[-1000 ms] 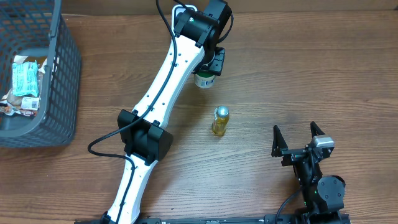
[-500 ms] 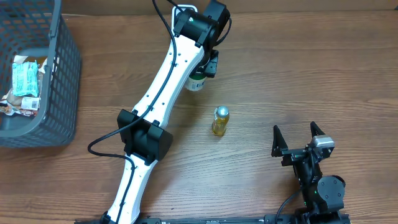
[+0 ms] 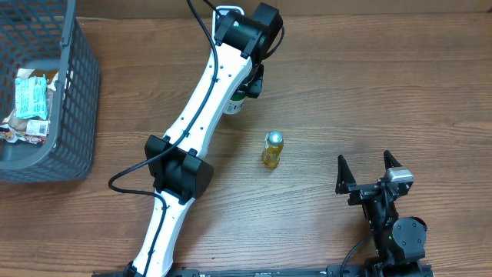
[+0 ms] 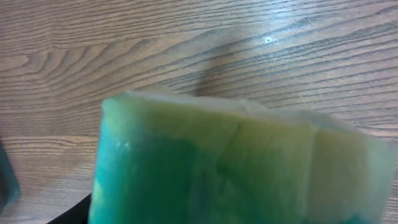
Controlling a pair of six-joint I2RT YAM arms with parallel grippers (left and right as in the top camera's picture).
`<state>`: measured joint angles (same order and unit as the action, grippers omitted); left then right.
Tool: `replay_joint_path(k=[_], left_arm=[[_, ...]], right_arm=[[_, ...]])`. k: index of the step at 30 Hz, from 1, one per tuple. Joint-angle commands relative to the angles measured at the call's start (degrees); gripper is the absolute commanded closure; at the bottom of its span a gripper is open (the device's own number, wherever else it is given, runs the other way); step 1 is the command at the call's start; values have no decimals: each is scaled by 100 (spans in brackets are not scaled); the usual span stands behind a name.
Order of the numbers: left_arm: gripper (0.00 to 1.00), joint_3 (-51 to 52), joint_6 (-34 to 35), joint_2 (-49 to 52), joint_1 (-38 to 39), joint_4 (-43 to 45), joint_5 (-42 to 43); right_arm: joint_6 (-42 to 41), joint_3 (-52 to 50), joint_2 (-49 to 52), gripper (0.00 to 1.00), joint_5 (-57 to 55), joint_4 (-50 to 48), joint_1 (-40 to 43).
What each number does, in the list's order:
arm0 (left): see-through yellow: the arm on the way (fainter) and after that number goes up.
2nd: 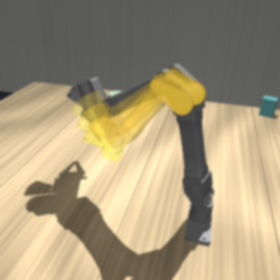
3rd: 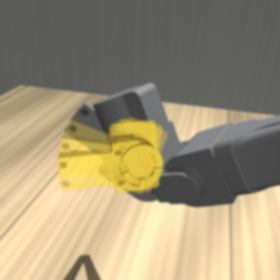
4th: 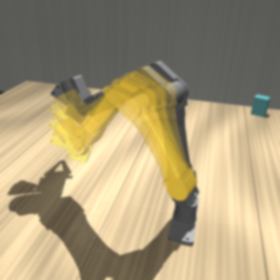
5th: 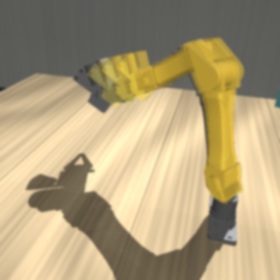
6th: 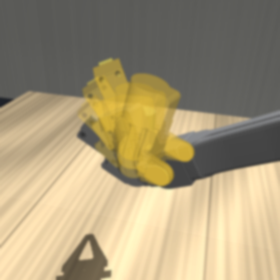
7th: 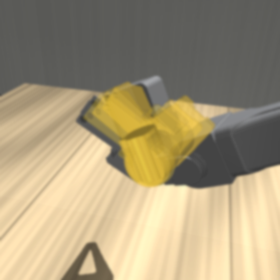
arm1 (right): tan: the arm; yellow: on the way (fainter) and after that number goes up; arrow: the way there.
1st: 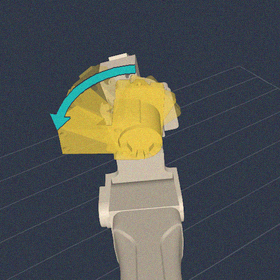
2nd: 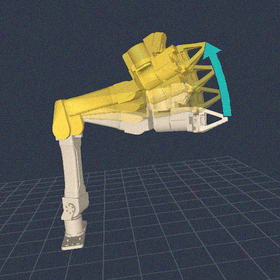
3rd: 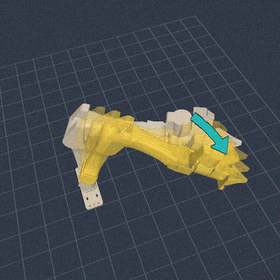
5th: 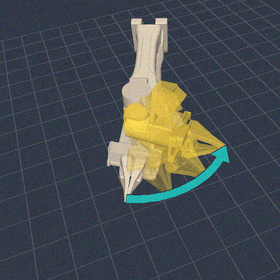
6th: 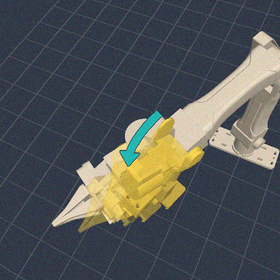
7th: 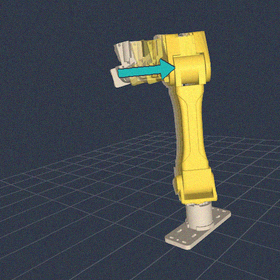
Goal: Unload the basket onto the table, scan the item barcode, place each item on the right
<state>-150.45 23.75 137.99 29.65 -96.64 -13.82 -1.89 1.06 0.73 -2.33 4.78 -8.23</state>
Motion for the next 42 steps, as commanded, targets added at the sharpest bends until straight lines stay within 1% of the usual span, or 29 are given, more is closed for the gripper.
replay_joint_path(k=[1, 11, 19, 24, 28, 32, 37, 39, 42], left_arm=[[88, -35, 142, -39, 87, -17, -162], [88, -35, 133, -680, 151, -17, -181], [89, -33, 7, -1001, 153, -17, -179], [89, 76, -127, -1377, 155, -17, -127], [88, 704, -116, -1928, 129, -17, -271], [88, 1788, 260, -2590, 85, 48, -693], [86, 3027, 271, -3211, 63, 966, -651], [85, 3379, 330, -3303, 17, 1274, -461], [87, 3932, 356, -3311, -90, 1869, -125]], right_arm=[[26, -61, -57, 0, 9, -15, 37], [26, -61, -57, 0, 9, -15, 37], [24, -61, -57, 0, 9, -15, 37], [24, -61, -57, 0, 9, -15, 37], [26, -61, -57, 0, 9, -15, 37], [26, -61, -57, 0, 9, -15, 37], [26, -61, -57, 0, 9, -15, 37], [26, -61, -57, 0, 9, -15, 37], [24, -61, -57, 0, 9, -15, 37]])
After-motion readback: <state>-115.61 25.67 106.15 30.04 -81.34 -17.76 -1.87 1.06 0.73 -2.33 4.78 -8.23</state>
